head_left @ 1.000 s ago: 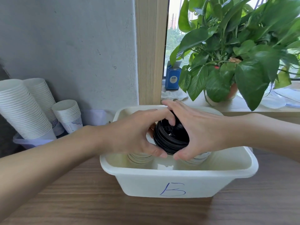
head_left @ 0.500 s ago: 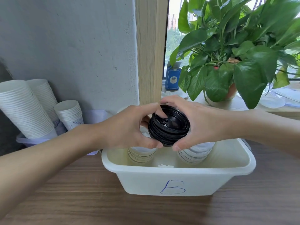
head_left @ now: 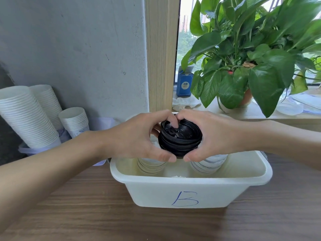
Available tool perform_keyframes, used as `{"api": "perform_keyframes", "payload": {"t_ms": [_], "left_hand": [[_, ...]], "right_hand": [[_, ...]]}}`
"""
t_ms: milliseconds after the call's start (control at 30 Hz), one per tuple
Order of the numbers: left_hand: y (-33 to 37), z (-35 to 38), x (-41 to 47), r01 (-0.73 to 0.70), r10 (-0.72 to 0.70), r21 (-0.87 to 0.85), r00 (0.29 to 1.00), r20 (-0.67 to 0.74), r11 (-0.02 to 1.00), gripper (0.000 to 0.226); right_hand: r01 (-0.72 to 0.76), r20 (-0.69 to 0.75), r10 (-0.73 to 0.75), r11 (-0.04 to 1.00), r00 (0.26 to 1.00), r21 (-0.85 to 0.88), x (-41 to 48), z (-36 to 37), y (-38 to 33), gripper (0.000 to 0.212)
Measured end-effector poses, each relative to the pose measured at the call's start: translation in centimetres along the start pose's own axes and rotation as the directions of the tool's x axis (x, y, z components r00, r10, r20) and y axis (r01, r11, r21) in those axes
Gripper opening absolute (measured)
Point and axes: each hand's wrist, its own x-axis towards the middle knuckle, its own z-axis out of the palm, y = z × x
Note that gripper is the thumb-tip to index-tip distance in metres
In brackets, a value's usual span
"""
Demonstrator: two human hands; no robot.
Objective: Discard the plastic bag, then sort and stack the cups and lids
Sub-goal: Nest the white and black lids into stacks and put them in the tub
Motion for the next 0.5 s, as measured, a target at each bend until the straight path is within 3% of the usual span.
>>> {"api": "perform_keyframes", "payload": {"t_ms": [200, 367, 500], "left_hand": [[0.4, 0.6, 0.8, -0.032, 0.029, 0.078, 0.999, 0.035, 0.996, 0.052], [0.1, 1.1, 1.3, -0.035, 0.028, 0.115, 0.998, 0.059, 0.993, 0.051], [-0.5, 1.6, 1.5, -0.021, -0.007, 0.22, 0.992, 0.126, 0.975, 0.05]], "right_hand": [[-0.016, 0.01, 0.017, 1.0, 1.0, -0.024, -1.1, 0.3, 0.5, 0.059], [-0.078, 0.035, 0.079, 0.996, 0.996, -0.048, -2.9, -0.9, 0.8, 0.075], [-0.149, -0.123, 0.145, 0.989, 0.982, -0.024, -6.8, -1.9, 1.8, 0.063]]}}
